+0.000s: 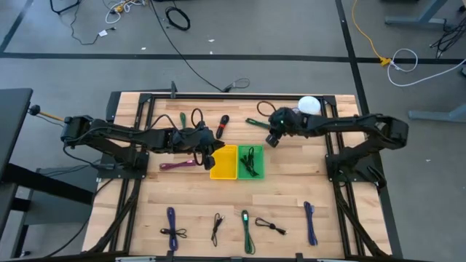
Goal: Pick & Place USB Port
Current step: Put the green charger cable into the yellow basket
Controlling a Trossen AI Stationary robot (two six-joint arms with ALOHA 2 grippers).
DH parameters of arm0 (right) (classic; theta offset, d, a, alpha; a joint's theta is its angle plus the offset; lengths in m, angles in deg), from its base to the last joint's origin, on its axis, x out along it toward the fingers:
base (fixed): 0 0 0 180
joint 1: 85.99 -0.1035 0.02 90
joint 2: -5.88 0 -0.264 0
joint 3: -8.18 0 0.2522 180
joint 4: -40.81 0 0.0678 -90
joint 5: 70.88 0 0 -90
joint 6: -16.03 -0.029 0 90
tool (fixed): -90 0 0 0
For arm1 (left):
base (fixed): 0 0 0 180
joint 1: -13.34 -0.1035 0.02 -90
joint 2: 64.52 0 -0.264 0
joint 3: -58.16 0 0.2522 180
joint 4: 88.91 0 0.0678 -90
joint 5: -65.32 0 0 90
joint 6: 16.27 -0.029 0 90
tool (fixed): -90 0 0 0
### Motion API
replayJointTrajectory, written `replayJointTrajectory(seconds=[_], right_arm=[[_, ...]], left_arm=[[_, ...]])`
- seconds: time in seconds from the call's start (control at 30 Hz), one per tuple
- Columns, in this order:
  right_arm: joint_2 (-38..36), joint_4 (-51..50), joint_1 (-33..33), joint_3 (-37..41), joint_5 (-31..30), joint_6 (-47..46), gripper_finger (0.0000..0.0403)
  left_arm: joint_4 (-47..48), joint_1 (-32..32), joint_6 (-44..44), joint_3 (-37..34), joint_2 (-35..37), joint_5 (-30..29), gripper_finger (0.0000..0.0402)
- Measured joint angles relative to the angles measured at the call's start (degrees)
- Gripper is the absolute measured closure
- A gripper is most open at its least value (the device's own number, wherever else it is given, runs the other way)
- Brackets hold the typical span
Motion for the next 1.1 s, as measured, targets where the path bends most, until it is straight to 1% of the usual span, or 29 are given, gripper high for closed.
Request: replayJointTrajectory(seconds=[0.2, 0.5, 0.73, 0.8, 0.83, 0.9, 0.97, 1.0, 1.1], right_arm=[[5.5, 3.4, 4.0, 0.0, 5.5, 2.6, 0.0244], [9.6, 8.6, 5.2, 0.0, 5.8, 5.1, 0.0211], [13.2, 10.1, 6.2, 0.0, 4.5, 5.4, 0.0210], [13.3, 9.9, 6.2, 0.0, 4.1, 5.4, 0.0227], [13.2, 10.0, 6.2, 0.0, 4.6, 5.3, 0.0243], [13.2, 9.3, 6.2, 0.0, 4.9, 3.9, 0.0292], [13.2, 8.8, 6.2, 0.0, 5.1, 3.3, 0.0361], [13.1, 8.5, 6.2, -0.1, 5.2, 3.7, 0.0379], [12.9, 8.2, 6.2, -0.1, 5.4, 1.8, 0.0390]], left_arm=[[-0.1, 0.0, 0.0, 0.0, 0.0, 0.0, 0.0362], [-0.1, 0.0, -0.2, 0.0, 0.0, 0.0, 0.0362], [-0.1, 0.0, -0.3, 0.0, 0.0, 0.0, 0.0362], [-0.1, 0.0, -0.3, 0.0, 0.0, 0.0, 0.0362], [-0.1, 0.0, -0.4, 0.0, 0.0, 0.0, 0.0362], [-0.1, 0.0, -0.3, 0.0, 0.0, 0.0, 0.0362], [-0.1, 0.0, -0.4, 0.0, 0.0, 0.0, 0.0362], [-0.1, 0.0, -0.3, 0.0, 0.0, 0.0, 0.0362], [-0.1, 0.0, -0.3, 0.0, 0.0, 0.0, 0.0362]])
